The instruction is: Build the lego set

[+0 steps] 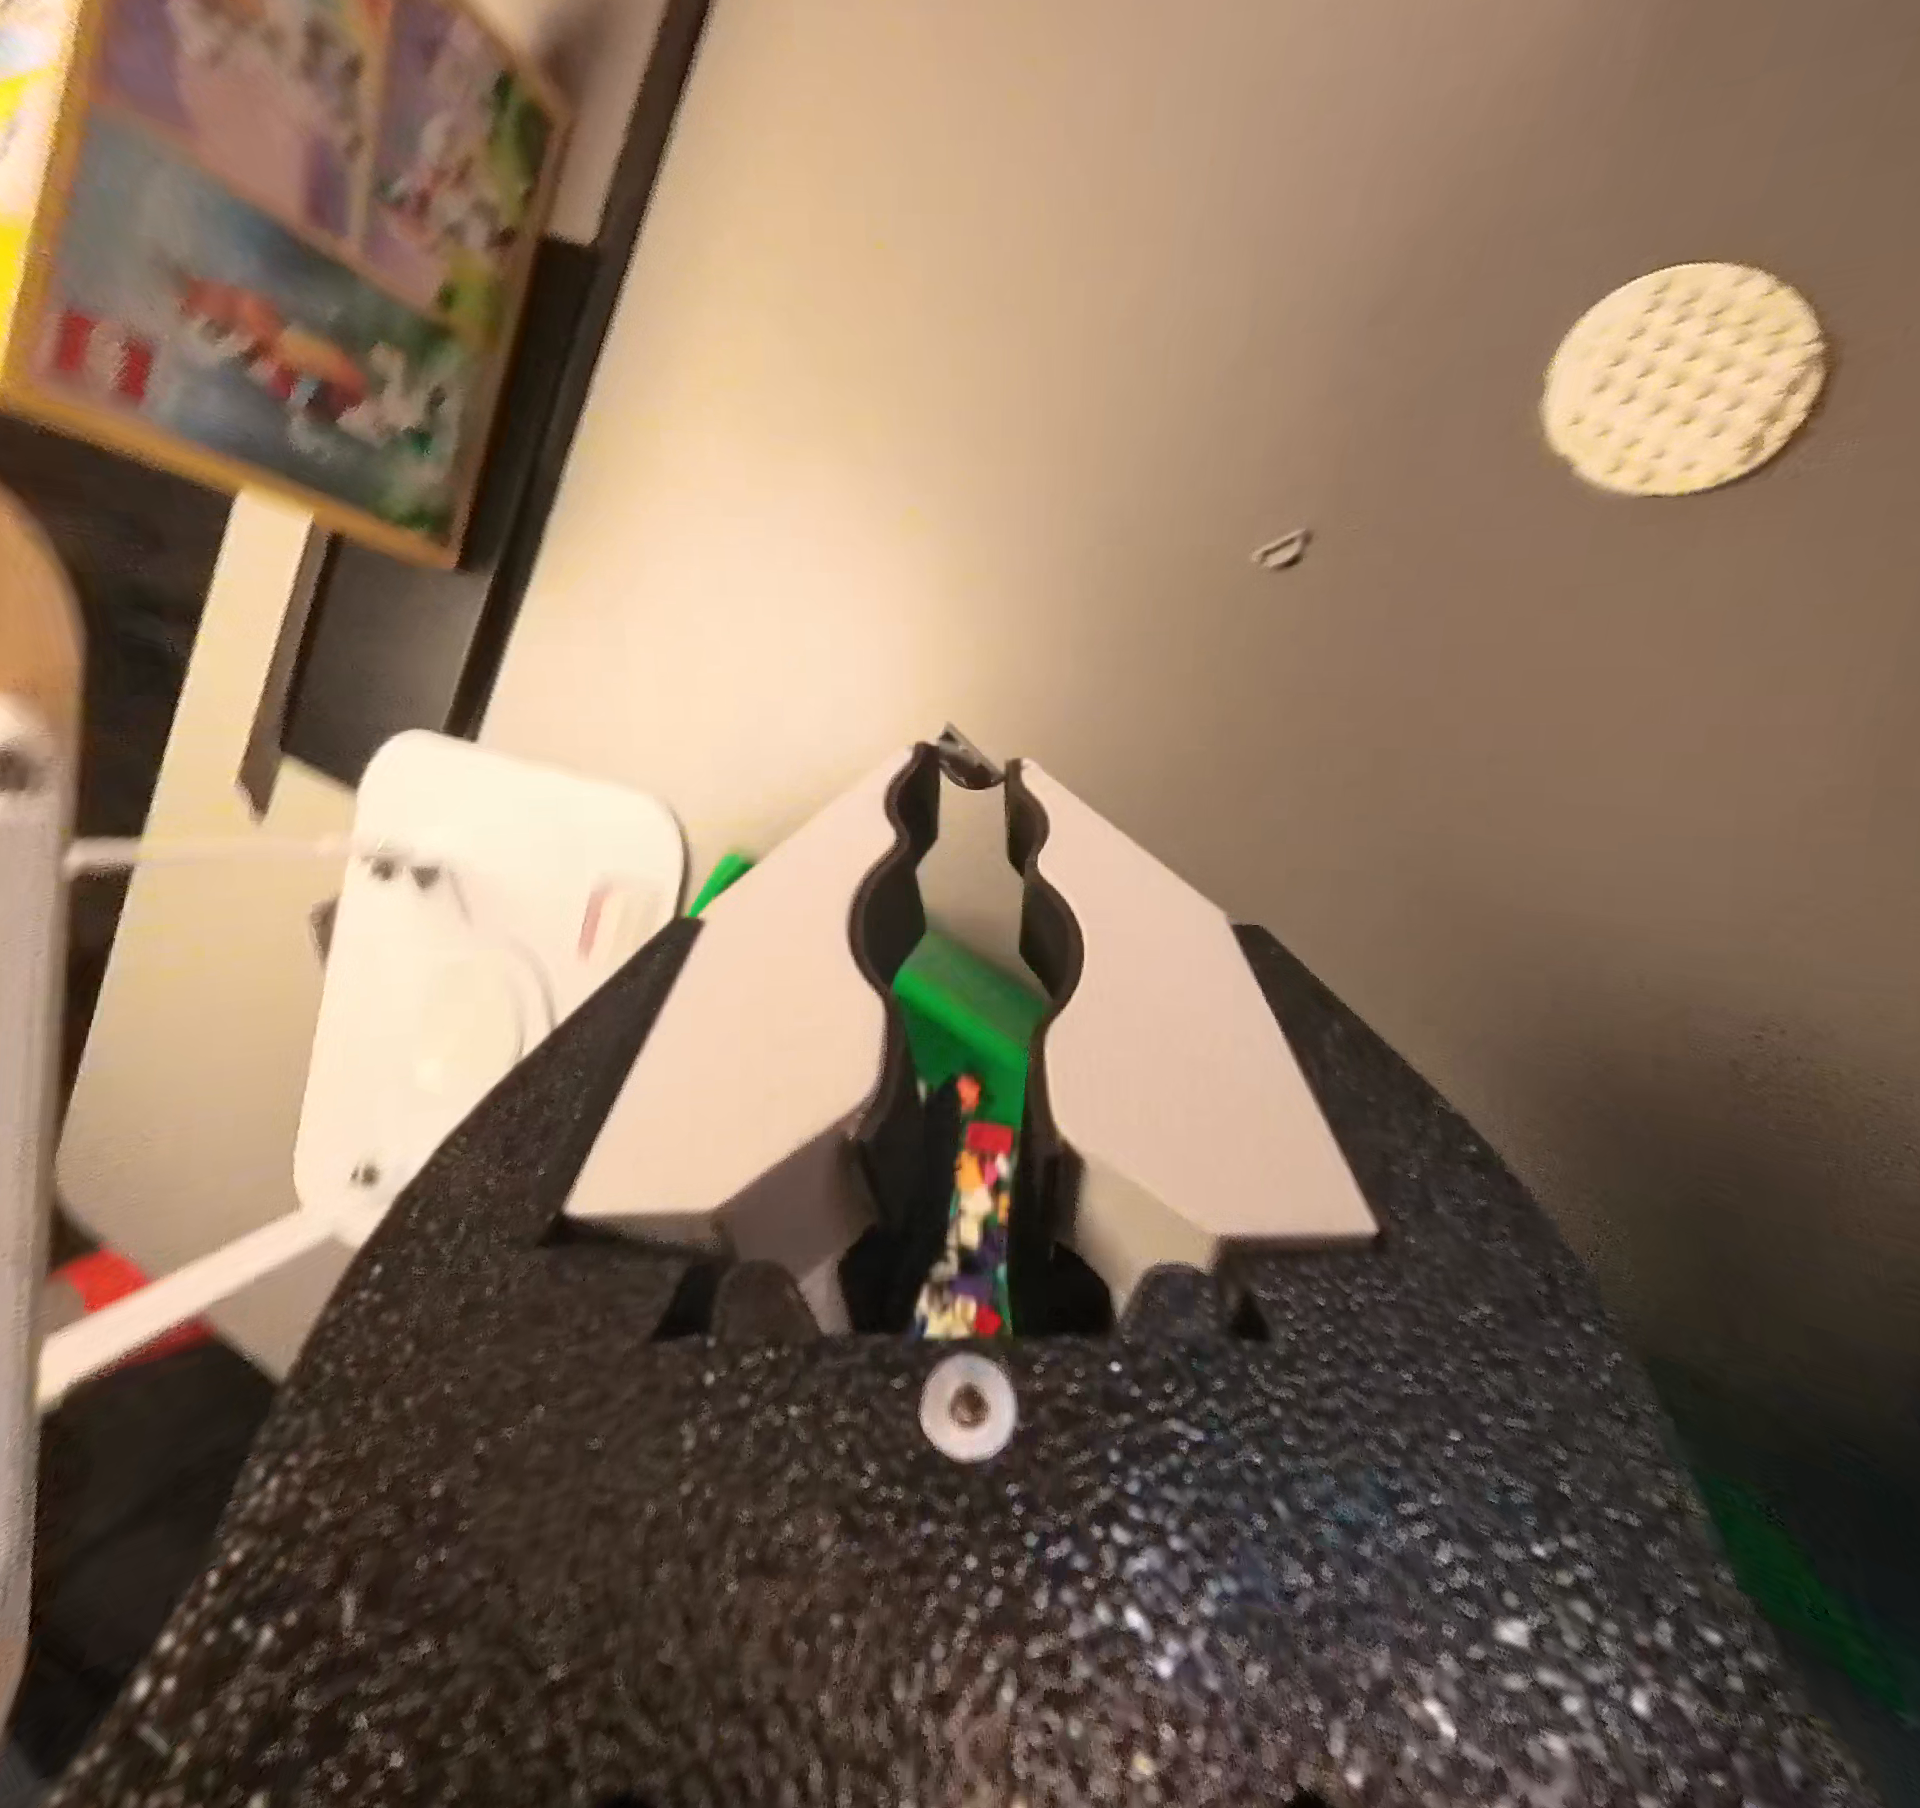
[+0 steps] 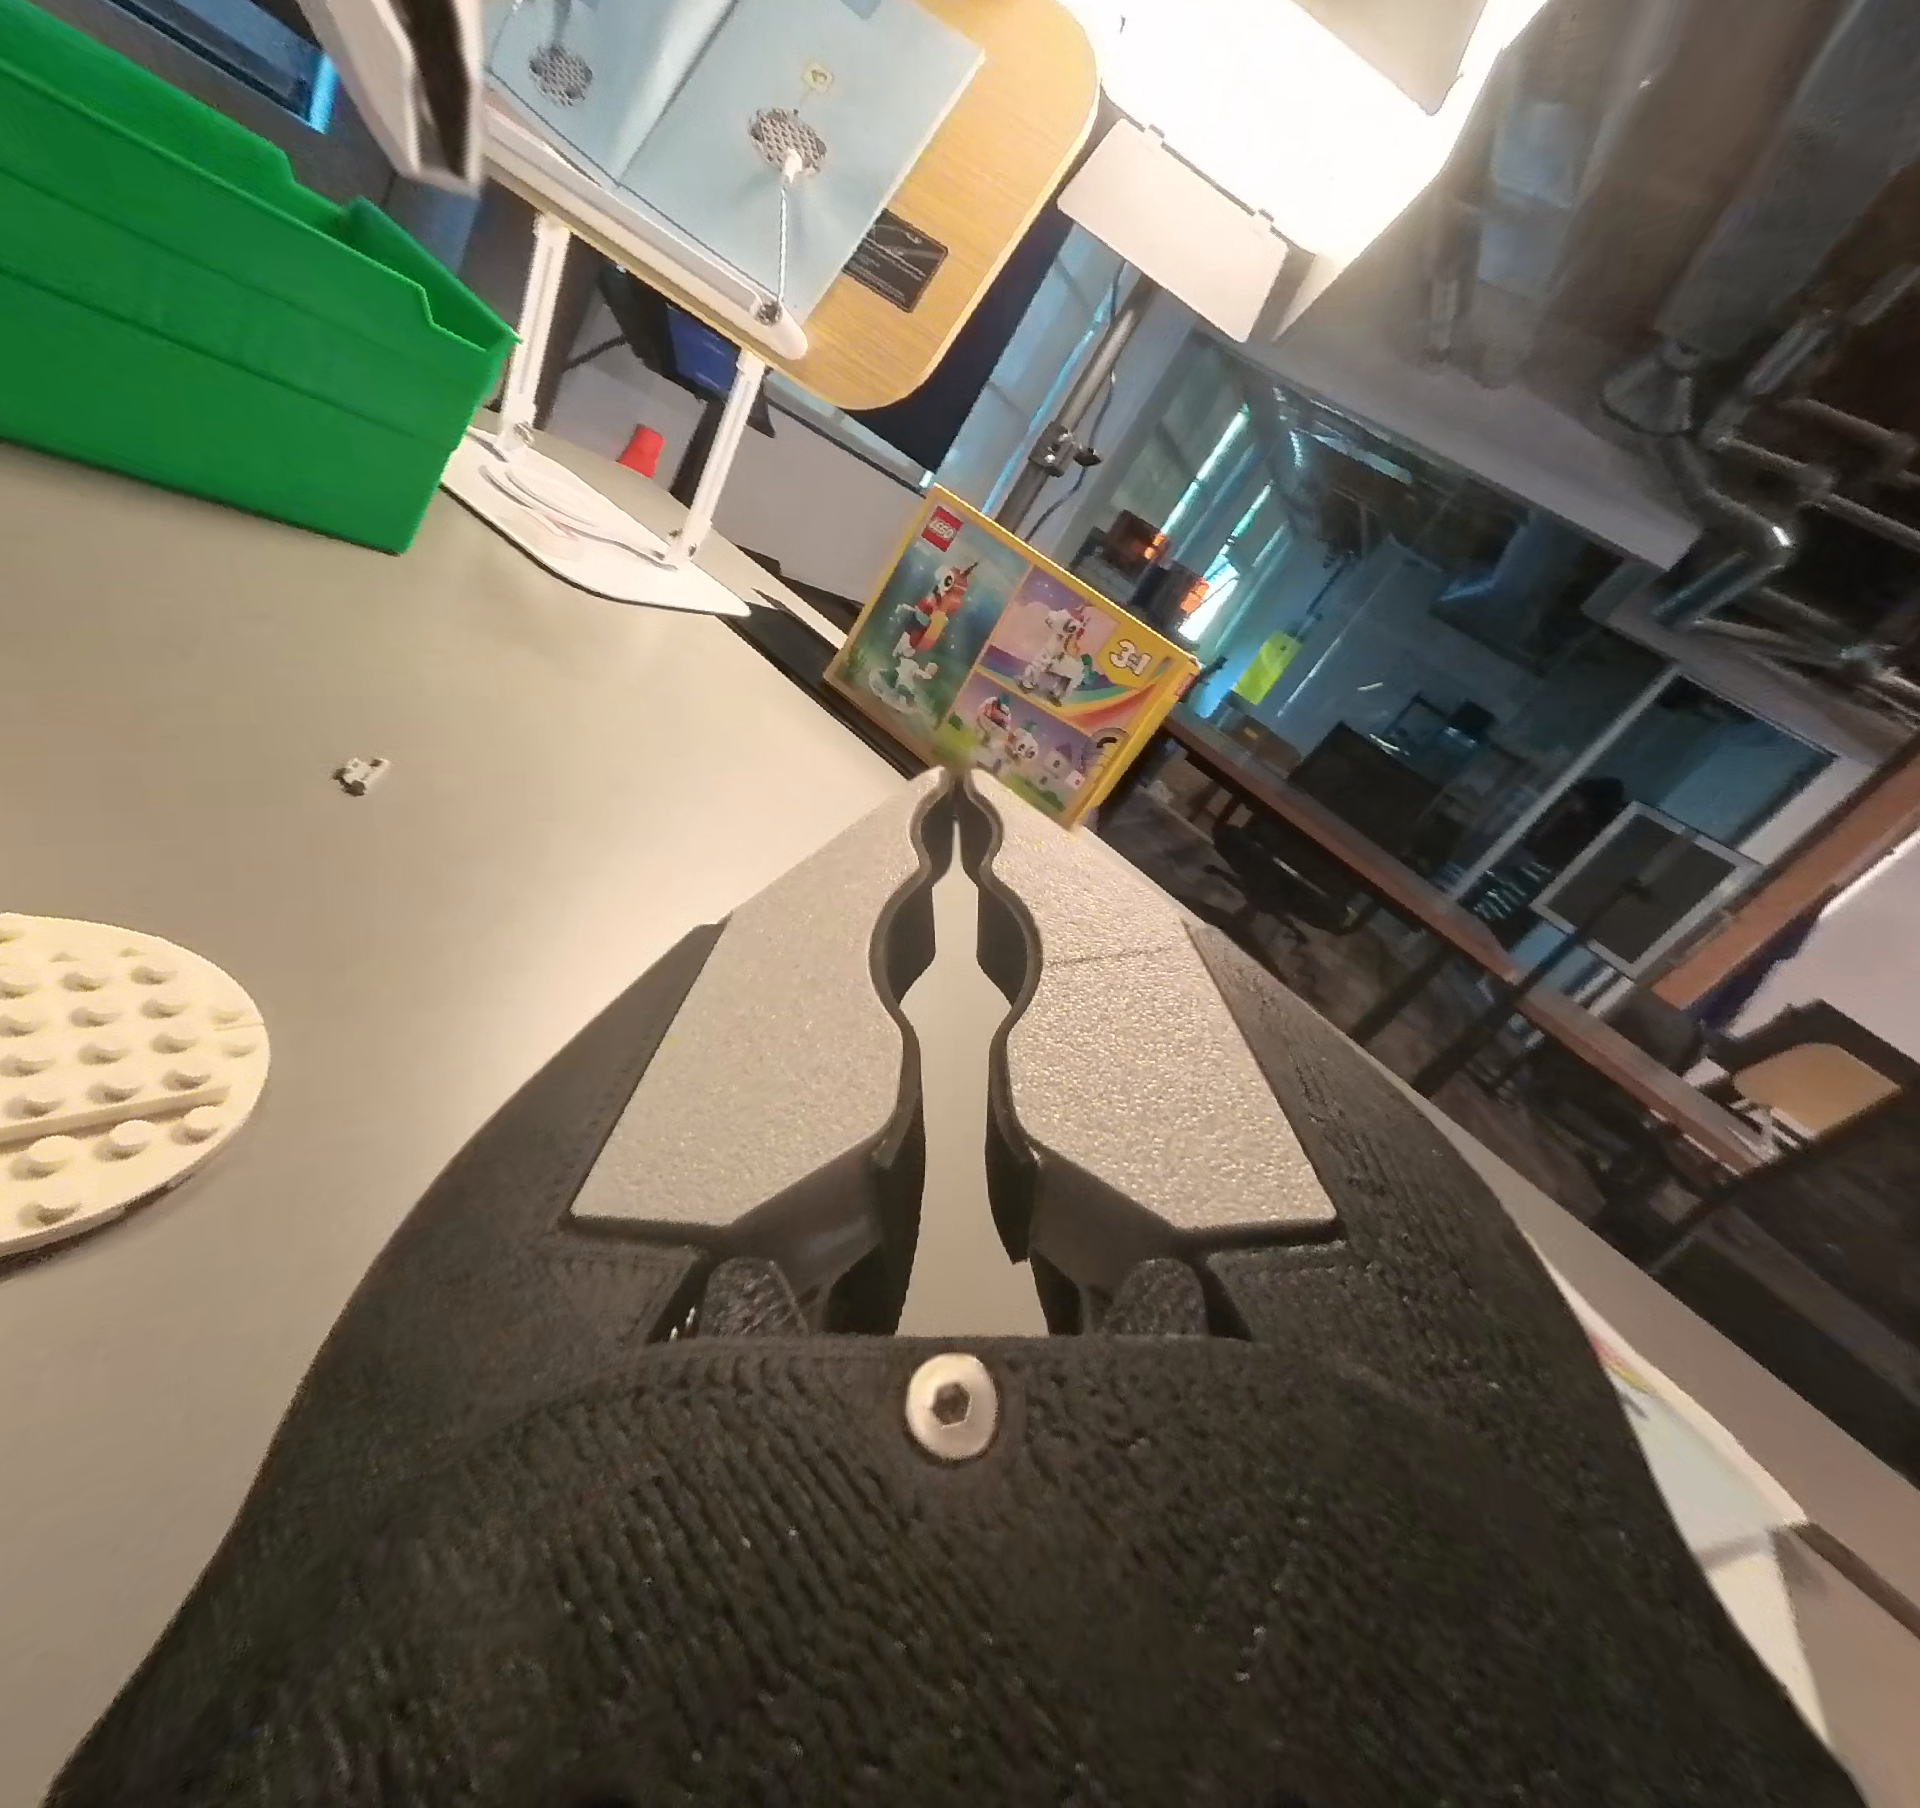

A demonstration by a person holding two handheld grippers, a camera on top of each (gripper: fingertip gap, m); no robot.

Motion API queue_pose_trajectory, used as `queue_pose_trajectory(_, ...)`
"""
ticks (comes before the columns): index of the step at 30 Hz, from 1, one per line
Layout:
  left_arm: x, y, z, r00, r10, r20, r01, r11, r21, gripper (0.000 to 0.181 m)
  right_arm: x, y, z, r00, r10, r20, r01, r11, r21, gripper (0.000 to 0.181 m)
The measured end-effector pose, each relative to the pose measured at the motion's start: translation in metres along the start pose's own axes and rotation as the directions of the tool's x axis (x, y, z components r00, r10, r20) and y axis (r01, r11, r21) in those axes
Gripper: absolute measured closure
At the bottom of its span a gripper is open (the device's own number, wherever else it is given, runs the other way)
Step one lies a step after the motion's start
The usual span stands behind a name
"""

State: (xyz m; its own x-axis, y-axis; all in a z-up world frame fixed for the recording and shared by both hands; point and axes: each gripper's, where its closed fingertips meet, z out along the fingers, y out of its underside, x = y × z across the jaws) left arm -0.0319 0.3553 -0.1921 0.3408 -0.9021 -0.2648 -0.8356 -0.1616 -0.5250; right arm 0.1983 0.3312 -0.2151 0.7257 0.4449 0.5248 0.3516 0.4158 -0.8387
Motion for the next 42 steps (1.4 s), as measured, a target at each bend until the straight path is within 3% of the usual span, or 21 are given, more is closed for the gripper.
queue_pose_trajectory(6,0.051,-0.034,0.062,0.970,0.139,-0.202,-0.143,0.990,-0.006,0.171,-0.008,-0.005,0.006,0.999,0.002,0.054,-0.004,0.999,0.045,0.181)
queue_pose_trajectory(11,0.080,-0.029,0.103,0.941,0.151,-0.304,-0.184,0.979,-0.085,0.171,-0.014,-0.009,0.006,0.996,-0.007,0.085,0.002,0.998,0.064,0.181)
queue_pose_trajectory(16,0.081,-0.022,0.123,0.940,0.139,-0.313,-0.186,0.974,-0.128,0.171,-0.014,-0.009,0.006,0.996,-0.003,0.087,-0.002,0.998,0.066,0.181)
queue_pose_trajectory(26,0.076,-0.011,0.135,0.945,0.132,-0.299,-0.189,0.967,-0.171,0.170,-0.013,-0.008,0.007,0.997,-0.001,0.083,-0.004,0.998,0.058,0.181)
queue_pose_trajectory(30,0.077,-0.006,0.137,0.942,0.098,-0.320,-0.168,0.965,-0.199,0.157,-0.014,-0.008,0.007,0.996,-0.002,0.085,-0.003,0.998,0.057,0.181)
queue_pose_trajectory(39,0.076,-0.008,0.135,0.941,0.064,-0.332,-0.134,0.972,-0.193,0.160,-0.013,-0.007,0.007,0.996,-0.001,0.084,-0.004,0.998,0.057,0.181)
queue_pose_trajectory(42,0.065,-0.014,0.122,0.955,0.086,-0.285,-0.134,0.979,-0.154,0.162,-0.013,-0.007,0.007,0.997,0.000,0.083,-0.005,0.998,0.057,0.181)
